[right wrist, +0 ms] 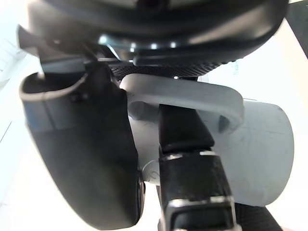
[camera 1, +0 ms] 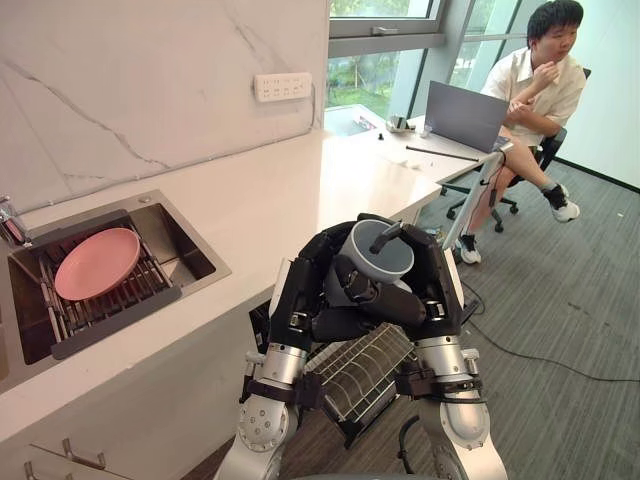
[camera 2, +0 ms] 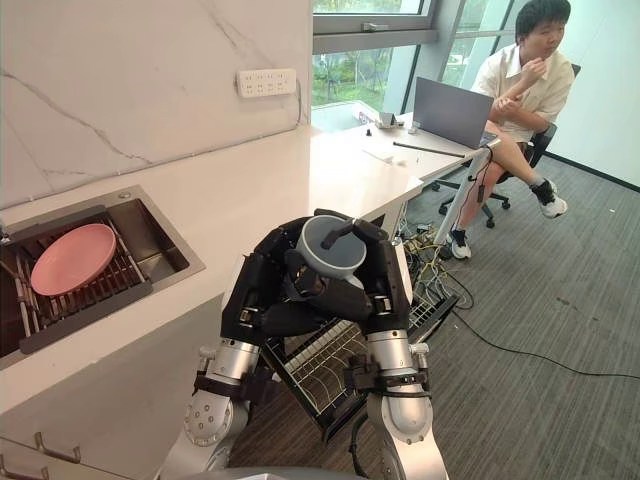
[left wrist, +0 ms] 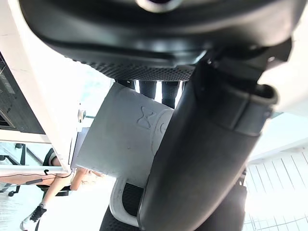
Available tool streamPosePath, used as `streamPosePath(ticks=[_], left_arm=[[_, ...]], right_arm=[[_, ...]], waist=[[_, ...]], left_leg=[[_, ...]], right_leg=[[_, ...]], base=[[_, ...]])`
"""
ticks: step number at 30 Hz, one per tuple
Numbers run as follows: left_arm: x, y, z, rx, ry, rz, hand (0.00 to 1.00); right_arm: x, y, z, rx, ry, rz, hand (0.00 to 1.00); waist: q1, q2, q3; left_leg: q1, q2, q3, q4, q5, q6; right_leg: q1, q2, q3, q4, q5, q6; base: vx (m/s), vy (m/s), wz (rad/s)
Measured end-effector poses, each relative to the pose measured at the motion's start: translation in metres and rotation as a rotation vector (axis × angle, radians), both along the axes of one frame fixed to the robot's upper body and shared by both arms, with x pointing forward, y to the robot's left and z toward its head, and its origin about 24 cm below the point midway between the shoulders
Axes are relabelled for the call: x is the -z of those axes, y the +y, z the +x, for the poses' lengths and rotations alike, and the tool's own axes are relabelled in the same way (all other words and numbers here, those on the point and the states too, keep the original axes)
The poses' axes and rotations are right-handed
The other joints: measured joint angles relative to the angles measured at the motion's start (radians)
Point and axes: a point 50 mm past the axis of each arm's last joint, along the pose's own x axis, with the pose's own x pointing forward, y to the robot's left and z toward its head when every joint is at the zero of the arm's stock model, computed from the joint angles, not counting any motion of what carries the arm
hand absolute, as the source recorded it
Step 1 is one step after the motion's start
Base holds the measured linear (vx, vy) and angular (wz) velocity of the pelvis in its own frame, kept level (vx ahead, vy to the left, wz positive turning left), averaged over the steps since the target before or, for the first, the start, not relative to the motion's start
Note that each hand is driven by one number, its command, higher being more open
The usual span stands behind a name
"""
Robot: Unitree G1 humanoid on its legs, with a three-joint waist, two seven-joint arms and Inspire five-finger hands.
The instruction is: Walk over to the sink, pick up the cup, carry it to the dishwasher, place the cup inside the dishwasher, then close the dishwasher door
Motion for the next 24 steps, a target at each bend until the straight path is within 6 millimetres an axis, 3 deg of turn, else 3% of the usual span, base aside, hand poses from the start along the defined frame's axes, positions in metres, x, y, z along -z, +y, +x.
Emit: streamPosePath(ticks=[8, 14, 16, 18, 20, 24], left_arm=[[0.000, 0.000, 0.000, -0.003, 0.009, -0.021, 0.90], [0.002, -0.001, -0.002, -0.012, 0.019, -0.029, 0.90], [0.005, 0.004, -0.005, -0.086, 0.045, -0.067, 0.90], [0.010, 0.022, -0.005, -0.238, 0.088, -0.130, 0.90], [0.012, 0.036, -0.004, -0.314, 0.100, -0.140, 0.90], [0.012, 0.030, -0.005, -0.285, 0.108, -0.153, 0.90]], right_arm=[[-0.001, 0.005, -0.002, 0.053, -0.007, -0.031, 0.30], [0.001, 0.008, -0.007, 0.133, 0.031, 0.045, 0.30], [0.000, -0.004, -0.006, 0.275, 0.042, 0.112, 0.30], [0.001, -0.033, -0.011, 0.477, 0.046, 0.147, 0.30], [0.002, -0.046, -0.016, 0.561, 0.053, 0.168, 0.30], [0.002, -0.044, -0.020, 0.569, 0.061, 0.169, 0.30]], waist=[[0.000, 0.004, 0.029], [-0.003, 0.008, 0.039], [-0.002, 0.009, 0.040], [-0.001, 0.012, 0.042], [-0.004, 0.015, 0.043], [-0.003, 0.019, 0.044]], left_leg=[[0.002, 0.003, 0.000, -0.003, -0.003, 0.001], [0.002, 0.005, 0.003, -0.005, -0.004, 0.000], [0.004, 0.005, 0.003, -0.005, -0.005, 0.000], [0.006, 0.005, 0.004, -0.005, -0.007, 0.000], [0.006, 0.006, 0.005, -0.006, -0.007, 0.000], [0.006, 0.009, 0.008, -0.006, -0.007, -0.001]], right_leg=[[-0.006, 0.003, -0.002, 0.026, -0.017, -0.002], [-0.013, 0.004, -0.002, 0.037, -0.025, -0.002], [-0.013, 0.004, -0.002, 0.040, -0.028, -0.002], [-0.020, 0.003, -0.002, 0.050, -0.037, -0.003], [-0.021, 0.004, -0.002, 0.050, -0.038, -0.004], [-0.022, 0.007, 0.000, 0.048, -0.037, -0.005]], base=[[0.00, 0.000, 0.00], [0.00, 0.000, 0.00], [0.00, 0.000, 0.00], [0.00, 0.000, 0.00], [0.00, -0.008, -0.02], [0.00, -0.004, -0.01]])
